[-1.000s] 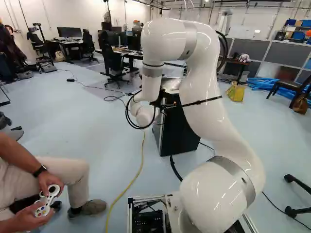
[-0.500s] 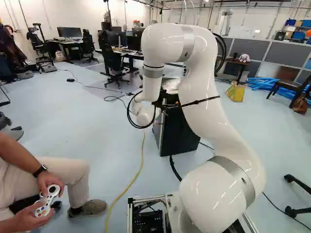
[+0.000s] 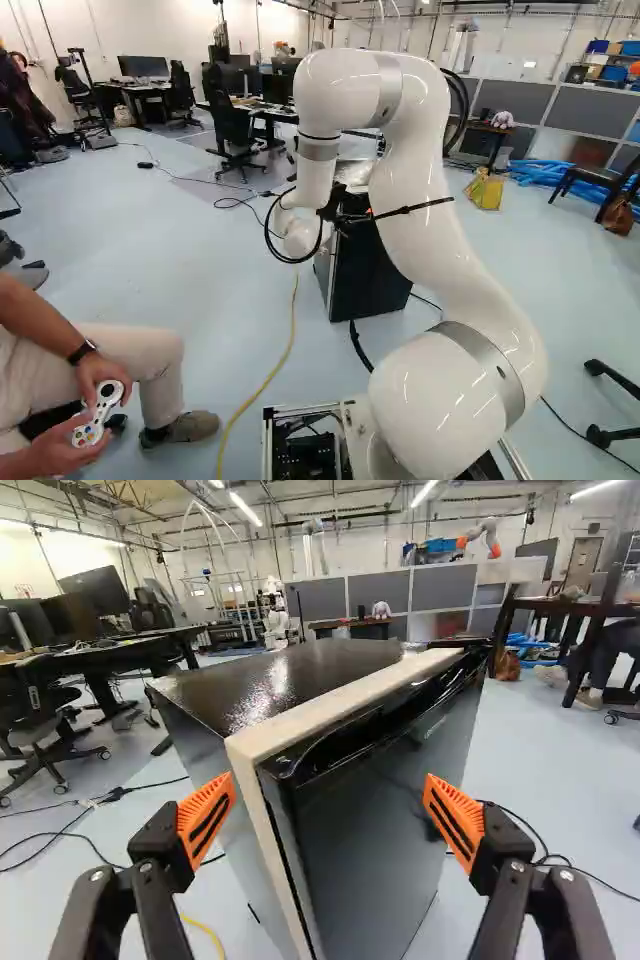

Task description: Grab a drink from the fridge

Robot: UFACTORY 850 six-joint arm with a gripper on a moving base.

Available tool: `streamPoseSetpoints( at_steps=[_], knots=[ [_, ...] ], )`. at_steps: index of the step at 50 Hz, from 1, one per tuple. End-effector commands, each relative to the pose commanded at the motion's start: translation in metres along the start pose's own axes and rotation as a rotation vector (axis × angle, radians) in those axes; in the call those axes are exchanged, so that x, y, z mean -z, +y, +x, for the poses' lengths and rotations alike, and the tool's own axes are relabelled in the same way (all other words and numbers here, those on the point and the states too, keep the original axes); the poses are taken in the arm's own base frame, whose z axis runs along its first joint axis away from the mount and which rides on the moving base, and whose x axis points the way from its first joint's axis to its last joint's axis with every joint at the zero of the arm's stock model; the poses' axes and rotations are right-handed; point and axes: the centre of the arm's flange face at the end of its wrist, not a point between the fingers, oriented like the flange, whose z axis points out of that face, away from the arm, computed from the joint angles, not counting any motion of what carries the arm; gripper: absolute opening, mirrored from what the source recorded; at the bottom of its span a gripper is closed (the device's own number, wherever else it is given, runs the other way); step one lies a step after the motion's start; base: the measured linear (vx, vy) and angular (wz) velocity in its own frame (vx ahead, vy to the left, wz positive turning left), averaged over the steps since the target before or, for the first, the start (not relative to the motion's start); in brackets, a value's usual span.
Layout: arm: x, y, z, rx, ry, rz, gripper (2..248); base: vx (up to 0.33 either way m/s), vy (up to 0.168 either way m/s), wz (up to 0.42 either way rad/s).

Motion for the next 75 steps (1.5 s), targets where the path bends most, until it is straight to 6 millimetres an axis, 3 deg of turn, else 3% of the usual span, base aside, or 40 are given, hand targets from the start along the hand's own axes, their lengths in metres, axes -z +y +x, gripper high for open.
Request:
streamPoseSetpoints(
  at_steps=[29, 75],
  knots=[
    [-0.007, 0.007, 0.001, -0.002, 0.002, -0.02, 247, 0.0, 0.0, 0.0],
    [-0.001, 0.026, 0.005, 0.016, -0.009, -0.033, 247, 0.0, 0.0, 0.0]
  ],
)
